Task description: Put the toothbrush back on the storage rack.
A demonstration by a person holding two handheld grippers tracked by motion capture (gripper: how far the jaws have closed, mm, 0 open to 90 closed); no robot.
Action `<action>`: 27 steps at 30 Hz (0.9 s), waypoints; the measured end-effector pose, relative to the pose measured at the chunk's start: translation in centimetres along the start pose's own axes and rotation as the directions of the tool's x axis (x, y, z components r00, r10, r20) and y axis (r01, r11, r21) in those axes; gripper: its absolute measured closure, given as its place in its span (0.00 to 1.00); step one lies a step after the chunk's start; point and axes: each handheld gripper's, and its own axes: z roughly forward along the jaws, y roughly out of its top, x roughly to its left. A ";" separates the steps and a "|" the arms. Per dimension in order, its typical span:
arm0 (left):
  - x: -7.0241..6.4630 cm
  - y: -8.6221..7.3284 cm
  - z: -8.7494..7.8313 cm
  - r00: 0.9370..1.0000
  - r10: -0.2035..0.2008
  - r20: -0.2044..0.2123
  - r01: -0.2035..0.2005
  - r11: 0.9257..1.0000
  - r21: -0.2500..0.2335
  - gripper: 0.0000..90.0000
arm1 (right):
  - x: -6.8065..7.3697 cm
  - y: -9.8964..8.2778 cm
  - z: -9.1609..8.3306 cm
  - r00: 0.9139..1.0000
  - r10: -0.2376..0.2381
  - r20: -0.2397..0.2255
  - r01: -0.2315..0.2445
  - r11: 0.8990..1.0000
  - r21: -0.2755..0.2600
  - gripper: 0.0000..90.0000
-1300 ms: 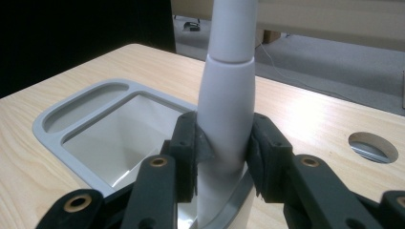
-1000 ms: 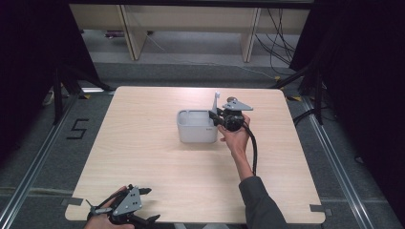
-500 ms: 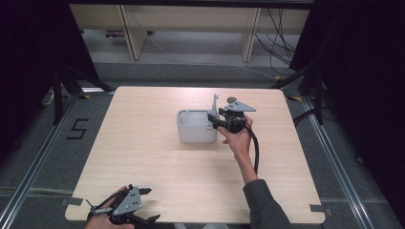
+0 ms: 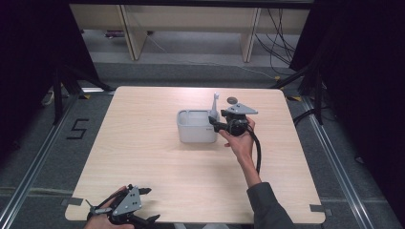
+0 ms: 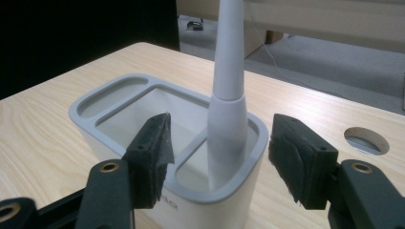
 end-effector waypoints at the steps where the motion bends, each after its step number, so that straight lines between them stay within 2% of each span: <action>1: 0.0 0.0 -0.1 1.000 0.006 -0.004 -0.006 1.000 0.010 0.16 | 0.0 -0.1 -0.1 1.000 -0.013 0.014 0.014 1.000 -0.017 0.44; 2: -0.1 0.0 0.0 1.000 0.003 -0.007 -0.003 1.000 -0.003 0.16 | 0.1 -0.1 -0.2 1.000 0.005 0.008 -0.005 1.000 -0.008 0.44; 4: -0.1 0.0 0.0 1.000 0.007 0.006 -0.007 1.000 0.002 0.16 | 0.0 -0.1 -0.5 1.000 -0.001 0.006 0.001 1.000 -0.006 0.43; 6: -0.1 0.0 0.1 1.000 0.006 -0.002 -0.006 1.000 -0.008 0.16 | -0.1 -0.1 -0.7 1.000 -0.006 -0.007 0.006 1.000 -0.004 0.43; 7: -0.1 0.1 0.0 1.000 0.007 0.001 -0.007 1.000 0.000 0.16 | 0.0 -0.2 -0.8 1.000 -0.010 0.013 0.010 1.000 -0.012 0.43; 10: -0.1 0.0 0.1 1.000 0.008 -0.005 -0.008 1.000 -0.011 0.16 | 0.2 -0.2 -0.8 1.000 0.007 0.007 -0.007 1.000 -0.016 0.42; 12: -0.1 0.1 0.0 1.000 0.007 0.004 -0.007 1.000 -0.002 0.16 | 0.2 -0.1 -0.8 1.000 -0.013 -0.004 0.013 1.000 -0.016 0.42; 14: -0.1 0.0 0.0 1.000 0.017 -0.007 -0.017 1.000 -0.005 0.16 | 0.4 -0.1 -0.8 1.000 0.001 -0.006 -0.001 1.000 -0.005 0.41; 15: -0.1 0.0 0.0 1.000 0.015 -0.006 -0.015 1.000 -0.007 0.16 | 0.5 -0.2 -0.9 1.000 -0.008 0.008 0.008 1.000 -0.012 0.41; 17: 0.0 0.1 -0.1 1.000 0.019 0.001 -0.019 1.000 0.007 0.16 | 0.5 -0.1 -1.0 1.000 -0.021 0.001 0.021 1.000 -0.004 0.41; 19: -0.2 0.0 0.0 1.000 0.008 -0.005 -0.008 1.000 -0.014 0.16 | 0.5 0.0 -1.1 1.000 -0.029 -0.008 0.028 1.000 -0.006 0.40; 21: -0.2 0.1 0.0 1.000 0.004 -0.003 -0.004 1.000 -0.013 0.16 | 0.6 0.0 -1.2 1.000 -0.020 -0.012 0.020 1.000 0.005 0.40; 22: -0.1 0.1 -0.1 1.000 0.017 -0.006 -0.017 1.000 -0.001 0.16 | 0.6 0.0 -1.3 1.000 -0.026 -0.001 0.026 1.000 -0.001 0.40; 24: -0.2 0.1 0.0 1.000 0.005 -0.004 -0.005 1.000 -0.012 0.16 | 0.5 0.0 -1.5 1.000 -0.015 -0.002 0.015 1.000 0.000 0.39; 25: -0.1 0.1 -0.1 1.000 0.009 0.006 -0.009 1.000 0.001 0.16 | 0.7 0.0 -1.6 1.000 0.007 -0.003 -0.007 1.000 0.007 0.39; 26: -0.1 0.1 -0.1 1.000 0.012 0.004 -0.012 1.000 0.002 0.16 | 0.6 0.0 -1.7 1.000 0.003 0.005 -0.003 1.000 0.004 0.39; 27: -0.1 0.1 0.0 1.000 0.012 -0.007 -0.012 1.000 -0.005 0.16 | 0.4 0.0 -1.7 1.000 -0.025 0.001 0.025 1.000 0.000 0.39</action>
